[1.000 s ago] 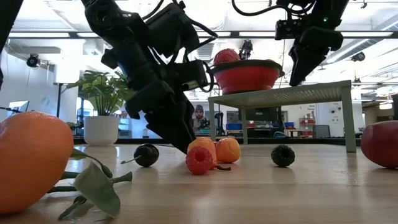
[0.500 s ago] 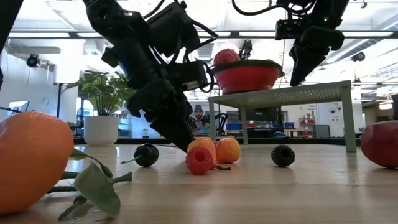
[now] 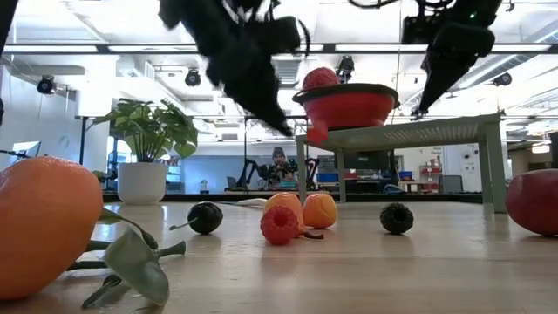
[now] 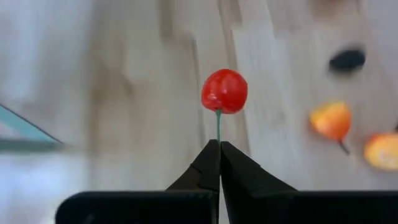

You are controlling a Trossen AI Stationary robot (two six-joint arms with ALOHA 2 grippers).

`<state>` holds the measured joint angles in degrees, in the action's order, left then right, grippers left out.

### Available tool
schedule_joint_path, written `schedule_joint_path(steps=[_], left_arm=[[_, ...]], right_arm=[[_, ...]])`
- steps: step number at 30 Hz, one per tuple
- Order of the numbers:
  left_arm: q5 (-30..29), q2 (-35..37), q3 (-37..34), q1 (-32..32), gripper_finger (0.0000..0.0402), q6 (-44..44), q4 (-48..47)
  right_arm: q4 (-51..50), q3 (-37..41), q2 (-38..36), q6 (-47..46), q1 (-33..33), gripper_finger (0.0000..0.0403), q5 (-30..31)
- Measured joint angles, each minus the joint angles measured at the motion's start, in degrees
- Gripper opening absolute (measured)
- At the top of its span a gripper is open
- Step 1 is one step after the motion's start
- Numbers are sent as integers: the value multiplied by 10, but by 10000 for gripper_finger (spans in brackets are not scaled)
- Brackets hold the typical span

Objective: Pick & Place Fruit
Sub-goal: Put the red cherry into the red gray colander on the shelf

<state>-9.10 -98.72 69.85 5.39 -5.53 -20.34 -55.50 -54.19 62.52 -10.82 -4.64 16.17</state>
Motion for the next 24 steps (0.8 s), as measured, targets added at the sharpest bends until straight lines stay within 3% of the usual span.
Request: schedule_joint_path(steps=[8, 18, 24], left_arm=[[-34, 44, 106, -41, 5, -78, -66], [-108, 45, 241, -116, 5, -171, -113], [-109, 45, 285, -174, 5, -207, -125]], right_arm=[[5, 0, -76, -25, 0, 13, 9], [42, -14, -125, 17, 0, 12, 117], [110, -26, -137, 74, 0, 9, 186]])
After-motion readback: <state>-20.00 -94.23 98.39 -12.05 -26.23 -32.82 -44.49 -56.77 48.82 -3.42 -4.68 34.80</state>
